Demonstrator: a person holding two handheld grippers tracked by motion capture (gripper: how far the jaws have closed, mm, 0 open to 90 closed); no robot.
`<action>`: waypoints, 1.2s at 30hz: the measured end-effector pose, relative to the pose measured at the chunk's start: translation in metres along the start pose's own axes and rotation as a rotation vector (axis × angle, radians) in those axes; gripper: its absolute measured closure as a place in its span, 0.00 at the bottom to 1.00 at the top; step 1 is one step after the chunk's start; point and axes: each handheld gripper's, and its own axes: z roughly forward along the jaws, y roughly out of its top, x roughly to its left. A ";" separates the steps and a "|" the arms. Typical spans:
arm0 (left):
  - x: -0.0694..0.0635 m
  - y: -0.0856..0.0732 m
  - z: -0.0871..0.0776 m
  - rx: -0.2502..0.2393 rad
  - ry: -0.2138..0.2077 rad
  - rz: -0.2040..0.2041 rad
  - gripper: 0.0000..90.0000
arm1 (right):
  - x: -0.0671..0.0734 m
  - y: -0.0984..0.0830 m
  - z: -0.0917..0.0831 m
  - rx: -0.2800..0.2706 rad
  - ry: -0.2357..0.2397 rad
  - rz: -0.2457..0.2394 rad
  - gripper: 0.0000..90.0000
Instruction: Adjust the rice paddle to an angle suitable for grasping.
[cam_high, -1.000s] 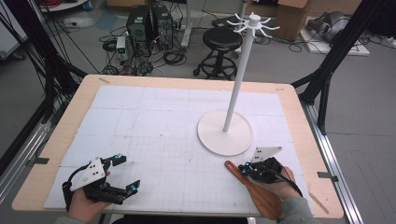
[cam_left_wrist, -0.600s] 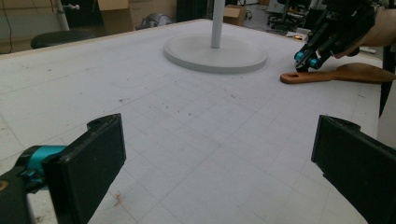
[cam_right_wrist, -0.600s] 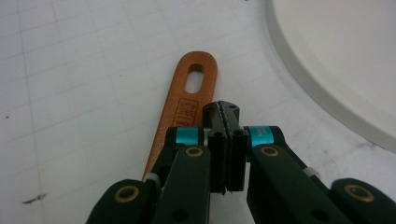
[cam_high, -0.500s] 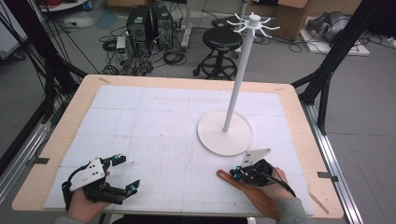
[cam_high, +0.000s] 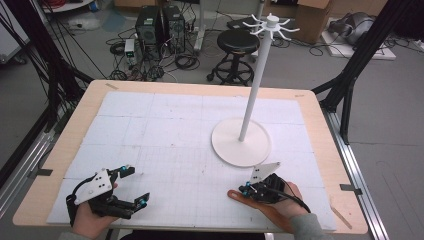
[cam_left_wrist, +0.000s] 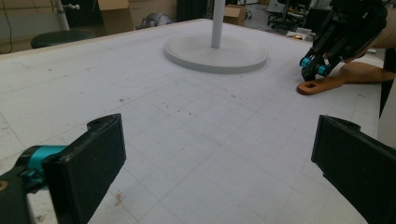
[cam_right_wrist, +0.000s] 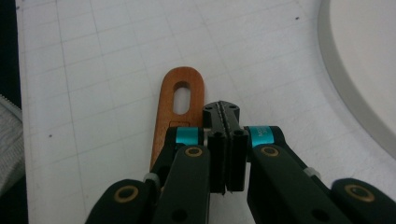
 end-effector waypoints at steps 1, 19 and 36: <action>0.000 0.000 0.000 -0.001 0.002 -0.002 0.04 | 0.001 0.001 -0.002 -0.016 -0.011 -0.002 0.98; 0.001 -0.001 -0.001 0.006 -0.001 -0.001 0.04 | 0.023 0.002 -0.033 -0.114 -0.057 0.088 0.10; 0.002 -0.001 -0.001 0.001 0.001 -0.003 0.04 | 0.022 -0.006 -0.023 0.056 0.004 0.108 0.08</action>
